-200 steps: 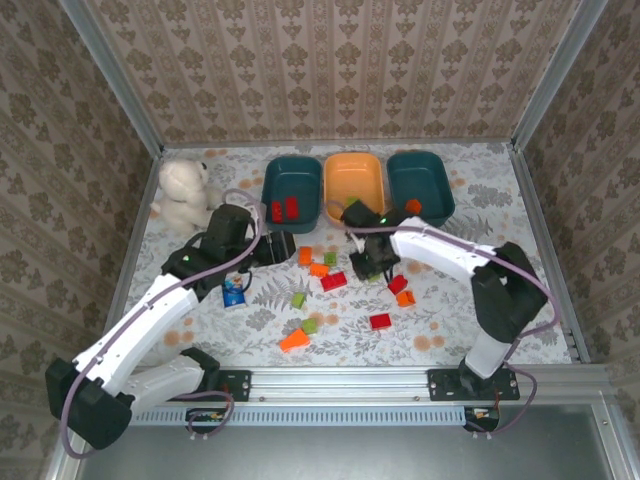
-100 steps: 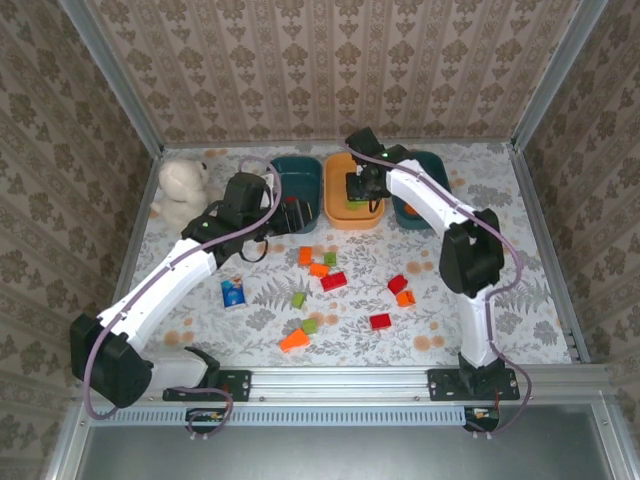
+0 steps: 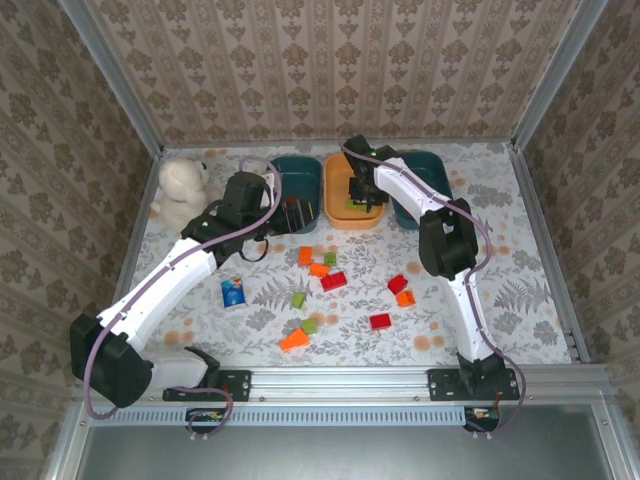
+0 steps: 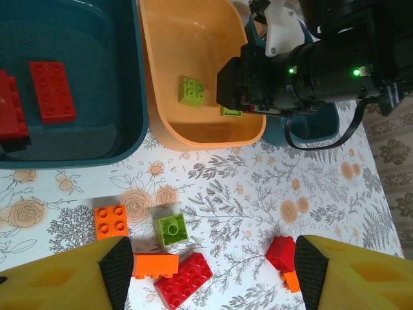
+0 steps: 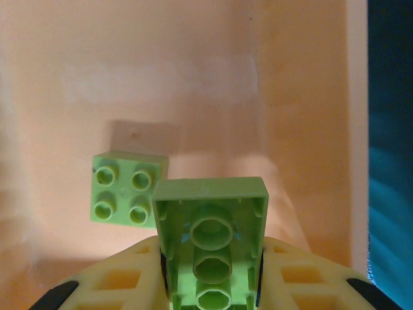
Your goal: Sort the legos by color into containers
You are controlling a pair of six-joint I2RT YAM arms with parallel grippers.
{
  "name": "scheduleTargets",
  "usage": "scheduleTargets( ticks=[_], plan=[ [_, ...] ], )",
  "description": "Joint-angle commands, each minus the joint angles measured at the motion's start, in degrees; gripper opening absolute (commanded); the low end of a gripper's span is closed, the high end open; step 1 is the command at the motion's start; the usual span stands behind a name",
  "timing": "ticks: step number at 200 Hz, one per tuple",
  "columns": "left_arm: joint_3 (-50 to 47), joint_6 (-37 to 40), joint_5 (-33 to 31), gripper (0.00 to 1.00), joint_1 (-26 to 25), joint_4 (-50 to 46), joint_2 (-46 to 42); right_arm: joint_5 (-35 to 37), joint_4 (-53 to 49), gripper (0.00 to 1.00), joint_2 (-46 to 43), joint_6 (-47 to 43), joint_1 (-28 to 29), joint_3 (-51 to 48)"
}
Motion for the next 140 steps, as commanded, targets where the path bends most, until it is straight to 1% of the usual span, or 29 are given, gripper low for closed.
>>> scheduleTargets(
  ticks=[1,28,58,89,112,128,140],
  plan=[
    [0.2,1.6,0.5,0.7,0.4,-0.6,-1.5,0.1,-3.2,0.34,2.5,2.1,-0.2,2.8],
    [-0.1,1.6,0.4,0.7,0.4,-1.1,-1.8,0.0,-4.7,0.43,3.8,2.5,-0.2,4.7],
    [-0.5,2.3,0.0,0.7,0.4,-2.6,-2.5,0.1,-4.7,0.58,2.3,2.4,-0.1,5.4],
    [-1.0,5.3,0.0,0.7,0.4,-6.8,-3.8,0.2,-4.0,0.6,-2.4,1.2,0.1,6.7],
    [-2.0,7.9,0.0,0.7,0.4,-10.5,-5.8,0.1,-1.8,0.6,-8.5,-0.8,0.9,5.9],
    [-2.9,9.8,0.4,0.7,0.4,-12.7,-7.3,0.3,1.3,0.6,-14.5,-3.0,2.1,2.6],
    [-3.3,11.2,0.6,0.7,0.4,-14.6,-8.4,0.4,4.8,0.59,-20.1,-4.4,3.1,-2.3]
  ],
)
